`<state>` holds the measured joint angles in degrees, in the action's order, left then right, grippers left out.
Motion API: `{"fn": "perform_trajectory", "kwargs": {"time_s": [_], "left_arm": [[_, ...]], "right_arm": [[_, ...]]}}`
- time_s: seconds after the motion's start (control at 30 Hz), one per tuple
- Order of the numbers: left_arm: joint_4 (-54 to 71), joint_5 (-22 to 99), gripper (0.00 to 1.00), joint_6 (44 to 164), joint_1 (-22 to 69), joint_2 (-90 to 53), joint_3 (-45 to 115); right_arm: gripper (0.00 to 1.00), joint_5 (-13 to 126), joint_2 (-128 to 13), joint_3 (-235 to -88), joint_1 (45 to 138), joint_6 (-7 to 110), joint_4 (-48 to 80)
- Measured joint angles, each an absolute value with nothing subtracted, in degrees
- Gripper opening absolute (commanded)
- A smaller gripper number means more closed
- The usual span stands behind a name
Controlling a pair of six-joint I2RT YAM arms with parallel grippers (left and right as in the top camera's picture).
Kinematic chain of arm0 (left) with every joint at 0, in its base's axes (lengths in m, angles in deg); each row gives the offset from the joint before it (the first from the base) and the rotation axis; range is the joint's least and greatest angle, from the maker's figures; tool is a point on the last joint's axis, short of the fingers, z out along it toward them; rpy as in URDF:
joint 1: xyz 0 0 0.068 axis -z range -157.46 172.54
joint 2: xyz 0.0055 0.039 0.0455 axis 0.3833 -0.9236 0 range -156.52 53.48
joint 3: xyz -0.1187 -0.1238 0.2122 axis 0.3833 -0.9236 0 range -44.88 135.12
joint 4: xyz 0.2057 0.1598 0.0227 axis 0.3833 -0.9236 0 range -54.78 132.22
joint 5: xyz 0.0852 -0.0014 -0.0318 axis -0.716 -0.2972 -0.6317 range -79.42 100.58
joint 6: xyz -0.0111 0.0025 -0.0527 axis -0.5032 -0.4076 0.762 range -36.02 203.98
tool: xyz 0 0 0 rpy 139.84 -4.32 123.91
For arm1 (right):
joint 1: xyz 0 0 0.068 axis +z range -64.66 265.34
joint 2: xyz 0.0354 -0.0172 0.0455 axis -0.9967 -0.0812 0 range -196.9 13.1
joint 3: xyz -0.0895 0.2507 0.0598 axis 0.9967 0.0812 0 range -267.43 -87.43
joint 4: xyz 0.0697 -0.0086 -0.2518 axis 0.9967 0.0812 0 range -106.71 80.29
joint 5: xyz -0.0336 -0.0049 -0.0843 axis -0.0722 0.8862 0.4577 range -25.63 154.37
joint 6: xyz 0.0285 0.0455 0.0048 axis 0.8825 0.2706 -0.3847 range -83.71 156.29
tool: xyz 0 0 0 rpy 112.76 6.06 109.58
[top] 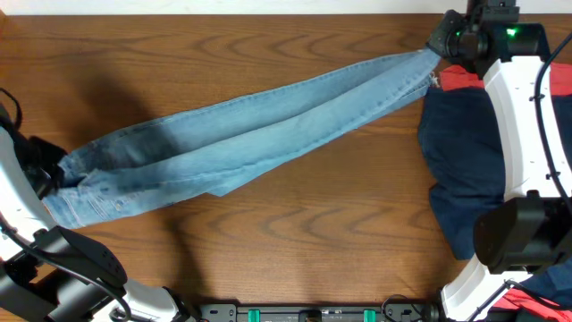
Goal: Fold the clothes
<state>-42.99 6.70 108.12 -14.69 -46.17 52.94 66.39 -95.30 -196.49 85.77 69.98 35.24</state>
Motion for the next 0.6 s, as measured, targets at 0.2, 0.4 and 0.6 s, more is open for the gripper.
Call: {"fn": "perform_trajectory", "kwargs": {"time_s": [0.2, 0.4, 0.6], "left_arm": [[-49.1, 7.2, 0.06, 106.3, -14.7, -46.3, 52.6], [-47.9, 5.4, 0.06, 105.3, -14.7, -46.3, 48.7], [-39.4, 4.0, 0.06, 105.3, -15.2, -46.4, 41.1]], "right_arm": [[0.01, 66.4, -95.3, -196.5, 85.6, 69.7, 35.2], [0.01, 66.4, -95.3, -196.5, 85.6, 69.7, 35.2], [0.01, 66.5, -95.3, -196.5, 85.6, 69.5, 35.2]]}}
